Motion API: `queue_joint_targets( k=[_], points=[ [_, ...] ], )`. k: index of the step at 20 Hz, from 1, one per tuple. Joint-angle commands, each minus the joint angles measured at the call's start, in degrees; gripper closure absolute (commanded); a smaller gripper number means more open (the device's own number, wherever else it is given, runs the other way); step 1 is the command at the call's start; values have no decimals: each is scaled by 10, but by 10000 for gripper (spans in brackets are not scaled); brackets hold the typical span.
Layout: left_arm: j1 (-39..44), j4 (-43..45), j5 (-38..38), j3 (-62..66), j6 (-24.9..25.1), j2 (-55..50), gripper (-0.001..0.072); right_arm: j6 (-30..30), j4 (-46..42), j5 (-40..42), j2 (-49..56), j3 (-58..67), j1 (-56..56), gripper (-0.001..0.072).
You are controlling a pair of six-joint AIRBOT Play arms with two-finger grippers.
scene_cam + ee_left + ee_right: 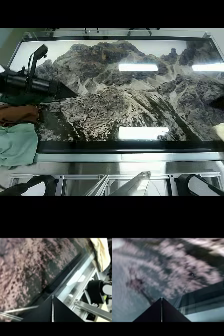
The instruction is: Fold the shirts.
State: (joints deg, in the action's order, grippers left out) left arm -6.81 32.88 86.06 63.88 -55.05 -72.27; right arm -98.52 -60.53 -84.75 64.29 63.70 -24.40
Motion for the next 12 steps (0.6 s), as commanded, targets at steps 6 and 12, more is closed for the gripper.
queue_joint_targets(
  k=[6,12],
  points=[
    [-35,1,-87,-336,21,164,688,30,83,308,-73,-281,365,698],
    [-35,1,-92,-349,21,203,688,32,94,308,-74,-281,367,697]
  ],
)
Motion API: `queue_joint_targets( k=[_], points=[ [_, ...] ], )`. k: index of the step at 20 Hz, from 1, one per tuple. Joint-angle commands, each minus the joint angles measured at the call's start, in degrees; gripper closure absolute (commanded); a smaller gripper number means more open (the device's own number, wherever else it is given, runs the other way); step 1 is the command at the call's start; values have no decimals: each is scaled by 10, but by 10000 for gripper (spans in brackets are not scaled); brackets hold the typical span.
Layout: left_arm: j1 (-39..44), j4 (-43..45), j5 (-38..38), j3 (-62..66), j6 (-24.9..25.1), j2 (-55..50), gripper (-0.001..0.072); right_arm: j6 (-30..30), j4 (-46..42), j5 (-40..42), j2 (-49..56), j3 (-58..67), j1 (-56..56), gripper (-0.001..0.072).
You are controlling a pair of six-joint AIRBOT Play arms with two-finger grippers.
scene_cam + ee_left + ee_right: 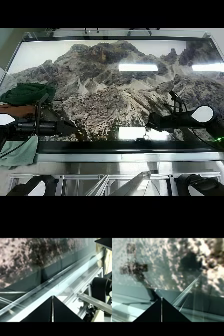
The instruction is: Fold the shirts.
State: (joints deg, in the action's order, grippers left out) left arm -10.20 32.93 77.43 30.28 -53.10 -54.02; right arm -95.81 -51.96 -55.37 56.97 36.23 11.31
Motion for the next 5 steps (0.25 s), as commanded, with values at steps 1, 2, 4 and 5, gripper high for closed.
queue_joint_targets(
  k=[1,2,4,5],
  points=[
    [-1,0,-7,-13,1,25,689,5,8,14,0,-6,9,697],
    [-1,0,-7,-13,1,29,689,5,8,14,0,-6,9,696],
    [-1,0,-7,-13,1,38,689,5,8,14,0,-6,9,697],
    [-1,0,-7,-13,1,42,688,5,8,14,0,-6,9,697]
  ],
)
